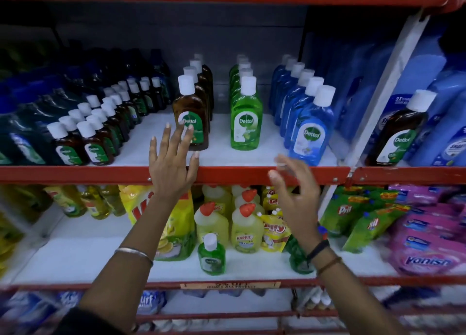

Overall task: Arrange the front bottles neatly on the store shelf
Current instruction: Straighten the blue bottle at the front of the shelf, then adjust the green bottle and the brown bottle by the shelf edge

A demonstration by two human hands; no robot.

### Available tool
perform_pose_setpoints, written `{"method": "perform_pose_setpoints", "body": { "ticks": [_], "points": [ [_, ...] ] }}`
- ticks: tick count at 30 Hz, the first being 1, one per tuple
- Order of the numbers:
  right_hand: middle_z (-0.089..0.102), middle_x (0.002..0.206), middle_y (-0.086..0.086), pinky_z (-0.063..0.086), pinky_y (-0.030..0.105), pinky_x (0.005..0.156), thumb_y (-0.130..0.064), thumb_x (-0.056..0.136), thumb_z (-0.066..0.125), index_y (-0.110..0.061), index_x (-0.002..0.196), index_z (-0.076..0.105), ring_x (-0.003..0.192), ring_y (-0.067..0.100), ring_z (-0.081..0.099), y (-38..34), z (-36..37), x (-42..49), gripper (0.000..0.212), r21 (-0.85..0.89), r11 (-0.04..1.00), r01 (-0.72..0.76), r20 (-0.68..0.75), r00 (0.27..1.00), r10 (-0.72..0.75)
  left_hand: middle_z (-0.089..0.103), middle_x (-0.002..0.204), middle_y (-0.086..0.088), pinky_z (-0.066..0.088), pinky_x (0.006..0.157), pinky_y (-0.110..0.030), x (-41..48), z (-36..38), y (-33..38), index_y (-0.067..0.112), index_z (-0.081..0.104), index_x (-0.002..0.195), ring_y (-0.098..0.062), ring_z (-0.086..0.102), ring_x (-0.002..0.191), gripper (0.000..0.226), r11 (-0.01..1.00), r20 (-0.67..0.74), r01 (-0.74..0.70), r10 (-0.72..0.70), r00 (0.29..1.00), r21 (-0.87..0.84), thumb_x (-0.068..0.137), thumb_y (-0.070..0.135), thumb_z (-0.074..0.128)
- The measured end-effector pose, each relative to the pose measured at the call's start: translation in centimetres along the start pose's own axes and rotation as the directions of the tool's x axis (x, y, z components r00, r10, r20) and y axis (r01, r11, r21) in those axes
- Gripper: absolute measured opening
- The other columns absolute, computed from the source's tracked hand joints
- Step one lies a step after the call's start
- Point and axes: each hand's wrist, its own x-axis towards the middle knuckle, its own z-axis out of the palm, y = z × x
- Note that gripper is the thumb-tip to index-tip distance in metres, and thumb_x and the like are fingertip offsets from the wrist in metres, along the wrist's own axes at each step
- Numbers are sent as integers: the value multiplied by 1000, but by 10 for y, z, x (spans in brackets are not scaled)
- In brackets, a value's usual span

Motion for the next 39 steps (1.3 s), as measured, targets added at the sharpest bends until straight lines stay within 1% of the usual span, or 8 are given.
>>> {"method": "perform_pose_setpoints", "body": {
  "ticks": [4, 9, 12, 17, 20, 26, 34, 39],
  "points": [
    [63, 107, -12, 50, 21, 84, -39, 87, 58, -30, 115, 60, 96, 1, 61, 27, 41, -67, 30, 37, 977, -209, 360, 915, 182, 38, 153, -2, 17, 116, -48, 0, 2, -3, 24, 32, 147, -22, 24, 145, 53, 1000, 2, -18, 18, 1000, -6, 98, 44, 28],
    [52, 122, -7, 44, 26, 95, -71, 74, 53, -24, 129, 50, 112, 7, 52, 66, 79, -114, 73, -142, 927, -346, 696, 632, 342, 41, 151, -2, 21, 115, -48, 1, 4, -4, 24, 33, 146, -22, 26, 144, 53, 1000, -27, -24, 24, 999, 3, 96, 41, 32],
    [54, 119, -8, 42, 25, 97, -53, 76, 66, -23, 126, 53, 113, 13, 52, 75, 90, -123, 60, -161, 890, -427, 743, 541, 394, 41, 151, -3, 24, 114, -48, 1, 5, -3, 24, 33, 146, -22, 27, 144, 53, 999, -44, -33, 33, 999, -2, 96, 40, 34],
    [66, 108, -7, 44, 21, 90, -22, 77, 76, -19, 112, 64, 100, 2, 59, 86, 91, -117, 38, -124, 857, -500, 689, 578, 437, 42, 150, -4, 26, 113, -49, 2, 6, -2, 23, 36, 145, -24, 29, 143, 53, 999, -59, -36, 35, 998, -12, 94, 38, 38],
    [68, 103, -8, 46, 14, 87, -19, 77, 77, -23, 107, 65, 96, 0, 61, 74, 79, -102, 33, -71, 858, -508, 655, 625, 424, 42, 150, -4, 25, 113, -49, 2, 6, -2, 23, 35, 145, -24, 29, 143, 54, 999, -54, -44, 43, 998, -14, 93, 38, 38],
    [73, 94, -17, 53, 25, 82, -15, 70, 81, -39, 96, 69, 91, 11, 67, 27, 46, -47, 36, 91, 880, -466, 548, 761, 347, 41, 150, -5, 25, 113, -49, 3, 5, -2, 24, 34, 145, -24, 28, 143, 54, 999, -40, -42, 41, 998, -29, 93, 36, 40],
    [71, 101, 3, 58, 37, 80, -27, 72, 76, -29, 106, 68, 93, 26, 68, -46, 8, 51, 34, 304, 933, -194, 292, 951, 102, 42, 150, -5, 28, 111, -49, 4, 3, -2, 23, 34, 146, -24, 29, 143, 53, 999, -23, -37, 37, 999, -36, 95, 38, 35],
    [72, 90, -15, 54, 20, 78, -14, 82, 69, -24, 107, 65, 85, 2, 65, -60, 9, 107, 27, 321, 946, -51, 89, 996, 24, 42, 150, -6, 28, 111, -49, 2, 2, -2, 23, 34, 146, -24, 28, 143, 53, 999, -13, -37, 37, 999, -31, 95, 38, 33]
  ]
}}
